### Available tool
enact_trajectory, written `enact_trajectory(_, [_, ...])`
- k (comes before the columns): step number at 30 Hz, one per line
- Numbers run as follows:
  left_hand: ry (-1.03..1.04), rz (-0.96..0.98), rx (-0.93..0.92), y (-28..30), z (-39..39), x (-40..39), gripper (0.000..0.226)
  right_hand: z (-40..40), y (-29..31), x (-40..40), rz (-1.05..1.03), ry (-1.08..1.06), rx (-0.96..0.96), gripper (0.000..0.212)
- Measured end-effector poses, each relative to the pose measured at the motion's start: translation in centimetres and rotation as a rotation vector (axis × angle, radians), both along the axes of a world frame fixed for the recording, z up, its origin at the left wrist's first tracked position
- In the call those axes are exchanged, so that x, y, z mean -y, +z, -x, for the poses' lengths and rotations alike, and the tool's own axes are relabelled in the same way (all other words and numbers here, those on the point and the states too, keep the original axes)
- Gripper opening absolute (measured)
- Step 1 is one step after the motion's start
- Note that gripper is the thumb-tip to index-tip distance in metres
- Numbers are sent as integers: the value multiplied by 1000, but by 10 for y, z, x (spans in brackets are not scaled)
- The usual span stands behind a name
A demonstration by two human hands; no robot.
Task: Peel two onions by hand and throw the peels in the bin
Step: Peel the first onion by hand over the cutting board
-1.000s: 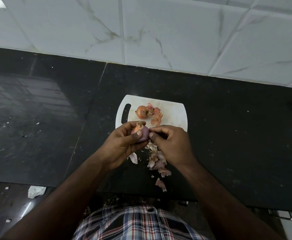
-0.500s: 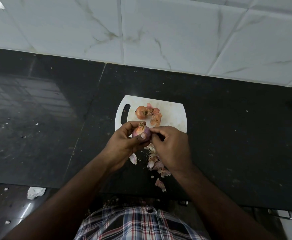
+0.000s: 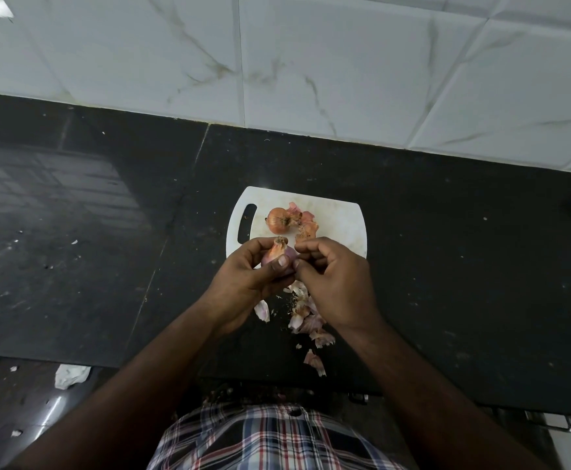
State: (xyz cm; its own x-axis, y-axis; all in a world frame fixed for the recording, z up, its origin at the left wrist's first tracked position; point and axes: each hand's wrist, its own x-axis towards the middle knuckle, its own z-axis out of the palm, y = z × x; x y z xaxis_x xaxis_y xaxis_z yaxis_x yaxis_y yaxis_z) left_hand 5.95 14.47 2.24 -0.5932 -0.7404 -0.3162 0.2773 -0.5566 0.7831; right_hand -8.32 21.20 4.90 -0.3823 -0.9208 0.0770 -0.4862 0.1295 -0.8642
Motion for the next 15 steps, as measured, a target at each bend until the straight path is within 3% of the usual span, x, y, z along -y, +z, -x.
enact_trajectory(5, [-61,-50,-36,0,-7,2,53,12,3,4,-37,18,-82,28])
enact_trajectory(11, [-61,-139,-52,1,-9,1,38,25,9,7,-75,58,-64,22])
enact_trajectory(15, [-50,-135,-57,0,-12,2,46,30,5,2,-192,89,-114,18])
